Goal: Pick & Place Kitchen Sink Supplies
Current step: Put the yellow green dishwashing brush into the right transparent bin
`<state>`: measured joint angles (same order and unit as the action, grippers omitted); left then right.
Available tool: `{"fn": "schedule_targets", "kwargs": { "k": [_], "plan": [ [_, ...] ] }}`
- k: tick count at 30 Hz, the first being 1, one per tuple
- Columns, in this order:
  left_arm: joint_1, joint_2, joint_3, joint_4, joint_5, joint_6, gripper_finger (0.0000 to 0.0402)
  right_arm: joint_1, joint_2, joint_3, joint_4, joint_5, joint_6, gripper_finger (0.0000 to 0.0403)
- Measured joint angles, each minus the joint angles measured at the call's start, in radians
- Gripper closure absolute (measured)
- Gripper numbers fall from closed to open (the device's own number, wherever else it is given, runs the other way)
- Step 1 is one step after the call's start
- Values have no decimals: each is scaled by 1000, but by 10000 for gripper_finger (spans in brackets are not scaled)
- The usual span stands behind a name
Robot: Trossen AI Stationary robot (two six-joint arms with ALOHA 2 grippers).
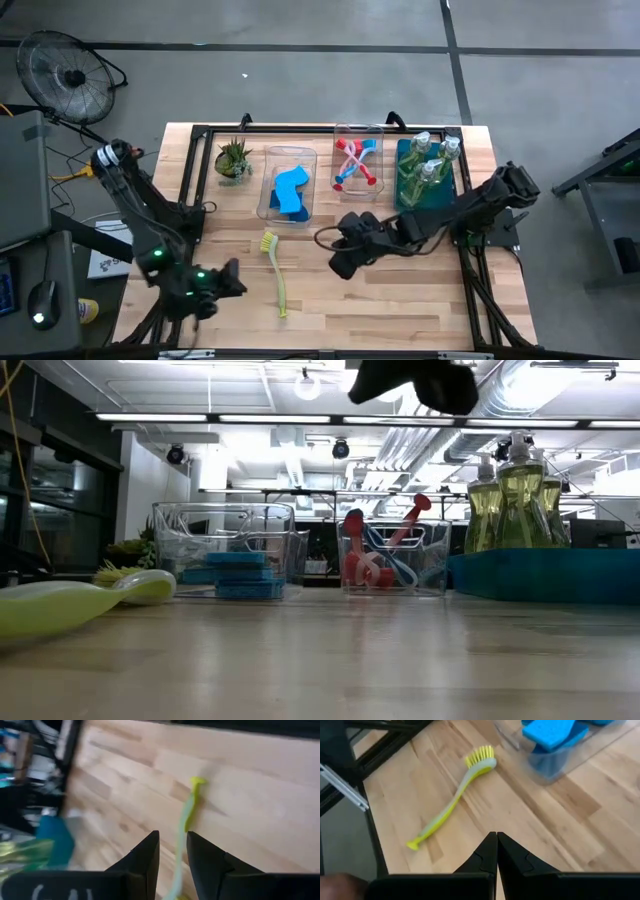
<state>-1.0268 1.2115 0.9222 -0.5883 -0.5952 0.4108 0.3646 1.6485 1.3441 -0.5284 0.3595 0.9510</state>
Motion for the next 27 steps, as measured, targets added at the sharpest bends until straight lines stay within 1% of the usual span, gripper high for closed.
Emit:
{"fn": "schedule_targets", "kwargs": {
  "k": [3, 8, 11, 13, 16, 19, 22, 27],
  "plan": [
    [80, 51, 0, 18, 111, 67, 307, 23, 0, 0, -10, -1, 26, 403],
    [191, 150, 0, 60, 251, 202, 300, 57, 0, 0, -14, -3, 58, 403],
    [247, 208, 0, 91, 344, 255, 271, 70, 0, 0, -29, -9, 81, 403],
    [278, 242, 0, 113, 378, 303, 242, 77, 0, 0, -43, -10, 94, 403],
    [309, 294, 0, 144, 380, 418, 198, 91, 0, 0, -61, -15, 116, 403],
    [334, 341, 0, 169, 375, 515, 170, 106, 0, 0, -86, -45, 139, 403],
    [362, 385, 0, 183, 372, 574, 164, 128, 0, 0, -113, -51, 167, 403],
    [402, 424, 0, 172, 376, 613, 173, 169, 0, 0, -168, -24, 236, 403]
  ]
}}
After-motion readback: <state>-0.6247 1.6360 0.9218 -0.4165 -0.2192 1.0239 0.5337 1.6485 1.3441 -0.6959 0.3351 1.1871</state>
